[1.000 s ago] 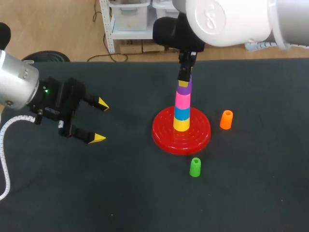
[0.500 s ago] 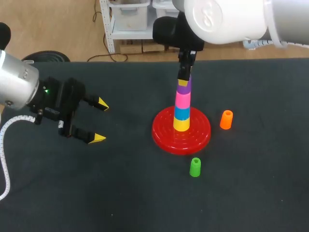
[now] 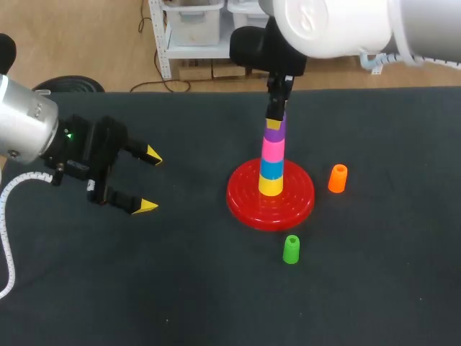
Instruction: Pick up and stack the cylinders on the red base in this order: pink,purple,orange,green
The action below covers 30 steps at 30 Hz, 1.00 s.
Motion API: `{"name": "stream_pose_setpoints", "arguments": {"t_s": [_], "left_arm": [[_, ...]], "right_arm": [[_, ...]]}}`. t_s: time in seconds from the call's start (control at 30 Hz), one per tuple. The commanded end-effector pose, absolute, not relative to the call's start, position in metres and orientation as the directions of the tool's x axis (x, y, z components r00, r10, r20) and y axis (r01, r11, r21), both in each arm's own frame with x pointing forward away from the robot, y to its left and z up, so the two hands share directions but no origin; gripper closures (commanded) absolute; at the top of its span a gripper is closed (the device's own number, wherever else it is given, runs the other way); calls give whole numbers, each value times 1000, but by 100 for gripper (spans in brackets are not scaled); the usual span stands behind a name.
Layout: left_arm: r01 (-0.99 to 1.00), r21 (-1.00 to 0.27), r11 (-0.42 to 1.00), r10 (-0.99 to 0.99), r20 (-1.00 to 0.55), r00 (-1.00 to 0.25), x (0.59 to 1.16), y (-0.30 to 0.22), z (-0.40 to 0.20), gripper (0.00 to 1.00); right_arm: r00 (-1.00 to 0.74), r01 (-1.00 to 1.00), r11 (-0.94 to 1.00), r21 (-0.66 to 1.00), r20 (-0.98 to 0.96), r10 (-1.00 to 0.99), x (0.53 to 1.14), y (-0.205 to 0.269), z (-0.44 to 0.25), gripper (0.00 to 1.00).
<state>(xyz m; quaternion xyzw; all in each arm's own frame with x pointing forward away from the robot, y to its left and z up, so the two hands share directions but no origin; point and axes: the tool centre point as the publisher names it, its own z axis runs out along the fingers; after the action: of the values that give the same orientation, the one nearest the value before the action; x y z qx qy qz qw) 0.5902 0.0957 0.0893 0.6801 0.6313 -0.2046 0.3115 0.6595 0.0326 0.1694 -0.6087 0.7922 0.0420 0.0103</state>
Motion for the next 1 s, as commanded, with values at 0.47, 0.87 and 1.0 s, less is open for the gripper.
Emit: {"name": "stream_pose_setpoints", "arguments": {"t_s": [0.47, 0.87, 1.0], "left_arm": [[986, 166, -11, 730, -673, 121, 591, 96, 88, 0], [986, 166, -11, 730, -673, 121, 591, 96, 88, 0], [986, 166, -11, 730, -673, 121, 591, 96, 88, 0]], "right_arm": [[-251, -963, 245, 115, -42, -967, 672, 36, 153, 100], [-266, -959, 260, 113, -47, -963, 670, 30, 152, 100], [-272, -958, 265, 109, -50, -961, 669, 31, 153, 83]]}}
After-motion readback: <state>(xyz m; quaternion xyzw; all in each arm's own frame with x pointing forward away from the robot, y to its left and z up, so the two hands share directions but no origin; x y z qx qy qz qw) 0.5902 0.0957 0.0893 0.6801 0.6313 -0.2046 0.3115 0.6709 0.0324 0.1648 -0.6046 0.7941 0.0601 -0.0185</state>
